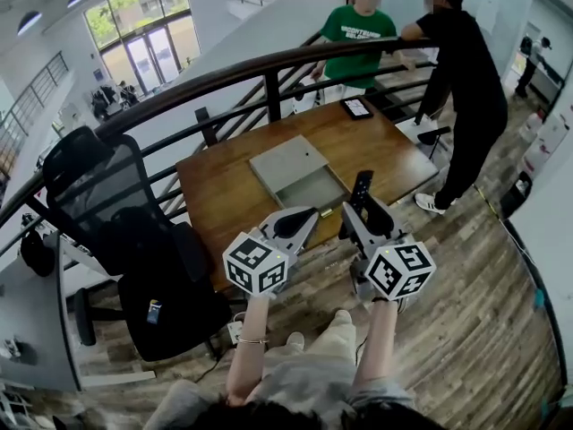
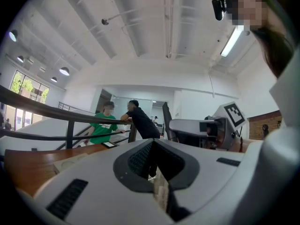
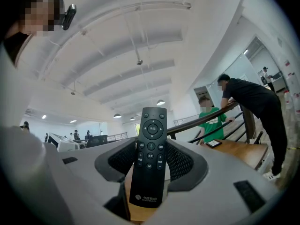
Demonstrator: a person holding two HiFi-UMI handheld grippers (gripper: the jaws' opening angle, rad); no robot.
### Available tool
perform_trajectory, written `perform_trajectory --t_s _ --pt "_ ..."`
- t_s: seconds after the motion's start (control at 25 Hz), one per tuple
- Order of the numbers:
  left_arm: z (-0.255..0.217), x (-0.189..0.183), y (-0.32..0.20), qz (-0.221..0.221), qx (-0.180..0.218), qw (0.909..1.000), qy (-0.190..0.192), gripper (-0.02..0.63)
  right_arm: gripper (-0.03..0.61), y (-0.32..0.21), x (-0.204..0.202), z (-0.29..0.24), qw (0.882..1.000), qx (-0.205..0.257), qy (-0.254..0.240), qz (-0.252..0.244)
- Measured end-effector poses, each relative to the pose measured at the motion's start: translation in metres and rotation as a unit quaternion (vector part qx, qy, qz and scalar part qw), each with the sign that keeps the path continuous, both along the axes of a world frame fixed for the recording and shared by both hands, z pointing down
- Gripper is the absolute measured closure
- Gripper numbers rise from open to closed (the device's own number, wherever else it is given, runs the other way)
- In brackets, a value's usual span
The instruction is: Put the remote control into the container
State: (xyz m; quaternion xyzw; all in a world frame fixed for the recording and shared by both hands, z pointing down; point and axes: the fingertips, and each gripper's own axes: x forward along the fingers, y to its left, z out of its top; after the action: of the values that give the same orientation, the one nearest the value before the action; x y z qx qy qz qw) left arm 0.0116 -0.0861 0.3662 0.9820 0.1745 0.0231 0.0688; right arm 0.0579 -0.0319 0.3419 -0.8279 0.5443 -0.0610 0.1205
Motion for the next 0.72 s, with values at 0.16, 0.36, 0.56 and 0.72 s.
perform_trajectory --t_s 0.16,0.36,0.56,0.72 --pt "0.000 0.022 0.000 -0.024 -0.001 0.9997 0.000 0.611 0.370 -0.005 0.024 0.000 1.000 -0.002 -0.001 -0.029" --pt "0.001 0.048 0.004 -0.056 -0.007 0.9984 -0.005 0.611 0.370 -0.009 0.054 0.002 0.998 -0.014 -0.002 -0.067" --pt "0.009 0.068 0.005 -0.096 -0.018 0.9952 -0.010 0.611 0.370 -0.013 0.079 0.009 0.994 -0.028 -0.002 -0.107" --pt "0.019 0.080 0.004 -0.127 -0.028 0.9913 -0.016 0.611 0.370 -0.018 0.094 0.017 0.989 -0.041 -0.002 -0.140"
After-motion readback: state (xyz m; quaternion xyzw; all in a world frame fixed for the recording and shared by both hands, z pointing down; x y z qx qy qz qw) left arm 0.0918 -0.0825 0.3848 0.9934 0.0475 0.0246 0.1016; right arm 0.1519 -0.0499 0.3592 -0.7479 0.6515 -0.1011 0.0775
